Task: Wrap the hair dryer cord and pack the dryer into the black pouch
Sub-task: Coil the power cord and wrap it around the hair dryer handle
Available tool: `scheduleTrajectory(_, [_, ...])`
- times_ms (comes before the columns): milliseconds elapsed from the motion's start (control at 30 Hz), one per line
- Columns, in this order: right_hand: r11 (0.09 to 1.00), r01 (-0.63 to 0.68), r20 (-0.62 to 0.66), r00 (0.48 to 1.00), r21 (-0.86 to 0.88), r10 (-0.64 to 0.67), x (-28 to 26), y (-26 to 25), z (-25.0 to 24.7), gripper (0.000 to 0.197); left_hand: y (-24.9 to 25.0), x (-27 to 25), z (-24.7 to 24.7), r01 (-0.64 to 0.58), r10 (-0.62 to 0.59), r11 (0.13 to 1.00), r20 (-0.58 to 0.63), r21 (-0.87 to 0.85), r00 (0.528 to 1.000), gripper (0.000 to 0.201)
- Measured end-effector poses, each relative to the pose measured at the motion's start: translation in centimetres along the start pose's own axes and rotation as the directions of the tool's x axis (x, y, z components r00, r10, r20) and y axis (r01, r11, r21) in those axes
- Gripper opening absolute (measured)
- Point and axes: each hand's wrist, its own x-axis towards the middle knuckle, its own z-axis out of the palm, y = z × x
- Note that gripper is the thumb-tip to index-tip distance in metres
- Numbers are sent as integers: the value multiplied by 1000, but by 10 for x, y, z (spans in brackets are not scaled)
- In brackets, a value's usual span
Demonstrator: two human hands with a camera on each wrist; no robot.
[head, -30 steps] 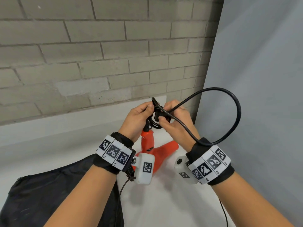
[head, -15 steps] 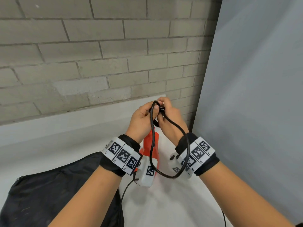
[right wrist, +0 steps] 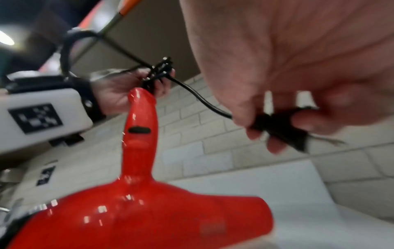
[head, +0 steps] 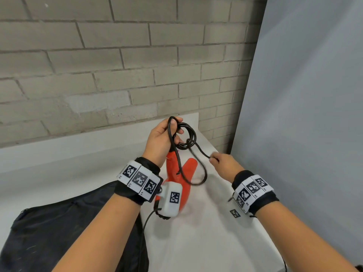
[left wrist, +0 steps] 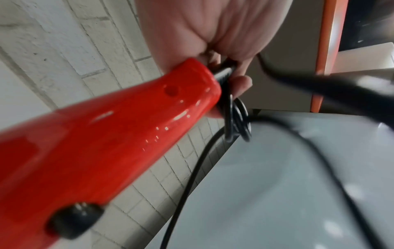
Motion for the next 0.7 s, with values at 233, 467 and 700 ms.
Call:
scheduleTrajectory(233, [818, -271, 188, 892, -507, 412, 12, 29, 21, 30, -2, -1, 3, 13, -14, 999, 32, 44, 999, 23])
scheduleTrajectory(467, [976, 143, 32, 988, 165, -150, 0, -34, 0, 43, -1, -1, 12, 52, -54, 997, 24, 62, 998, 24])
scheduleTrajectory(700, [806, 331, -127, 942, 491, -310, 0, -65, -3, 15, -1, 0, 12, 62, -64, 997, 30, 53, 998, 26])
